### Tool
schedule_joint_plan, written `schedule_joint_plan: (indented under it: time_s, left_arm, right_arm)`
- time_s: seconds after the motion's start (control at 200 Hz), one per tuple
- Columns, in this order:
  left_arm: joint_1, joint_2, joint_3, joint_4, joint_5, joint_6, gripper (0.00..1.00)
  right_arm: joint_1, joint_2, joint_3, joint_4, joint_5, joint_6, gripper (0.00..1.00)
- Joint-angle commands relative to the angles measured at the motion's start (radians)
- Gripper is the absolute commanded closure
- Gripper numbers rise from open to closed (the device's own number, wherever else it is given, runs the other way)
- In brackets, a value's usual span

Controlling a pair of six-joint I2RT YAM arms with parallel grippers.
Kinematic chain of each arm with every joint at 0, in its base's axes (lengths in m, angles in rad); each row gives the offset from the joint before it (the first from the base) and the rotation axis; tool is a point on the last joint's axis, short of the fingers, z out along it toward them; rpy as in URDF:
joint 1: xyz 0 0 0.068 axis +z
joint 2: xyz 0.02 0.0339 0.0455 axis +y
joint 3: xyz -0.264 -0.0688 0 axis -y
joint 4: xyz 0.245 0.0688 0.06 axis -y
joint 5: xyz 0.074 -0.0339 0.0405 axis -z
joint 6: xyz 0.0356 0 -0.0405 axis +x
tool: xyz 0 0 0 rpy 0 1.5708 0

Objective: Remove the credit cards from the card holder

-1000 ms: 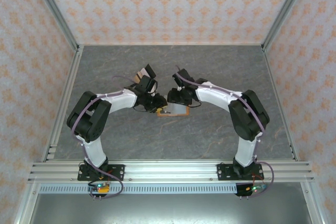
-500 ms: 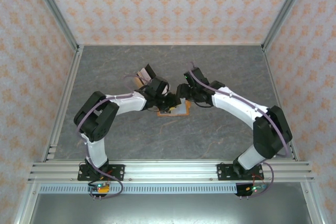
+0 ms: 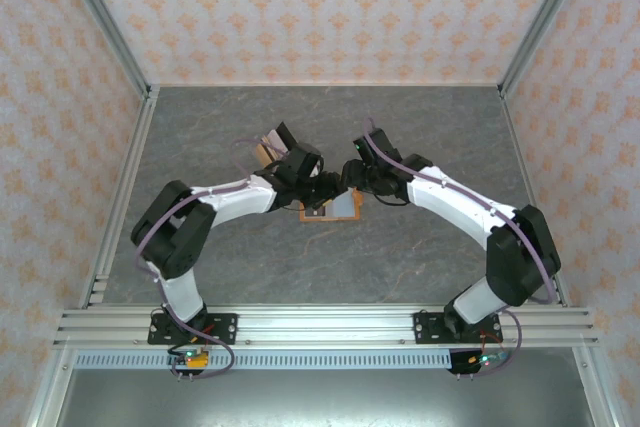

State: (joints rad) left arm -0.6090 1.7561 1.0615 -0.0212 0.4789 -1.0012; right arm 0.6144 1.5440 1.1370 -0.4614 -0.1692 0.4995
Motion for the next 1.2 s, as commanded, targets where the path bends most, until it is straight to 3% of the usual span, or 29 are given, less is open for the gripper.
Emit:
schedule_joint_plan:
  time_s: [0.0, 0.19, 0.541, 1.196]
  left_arm:
    - [0.023, -0.092, -0.032, -0.138, -0.142, 0.031, 0.56]
    - [0.051, -0.121, -0.035, -0.266, -0.274, 0.055, 0.63]
    - [0.074, -0.034, -0.014, -0.278, -0.28, 0.066, 0.73]
    - [0.082, 0.051, -0.021, -0.225, -0.249, 0.039, 0.85]
  right_arm:
    - [-0.002, 0.072, 0.058, 0.017, -0.153, -0.017, 0.49]
    - [-0.002, 0.213, 0.1, 0.067, -0.332, 0.014, 0.61]
    - [-0.002, 0.33, 0.135, 0.08, -0.334, 0.053, 0.79]
    - [-0.004, 0.413, 0.173, 0.06, -0.368, 0.041, 0.85]
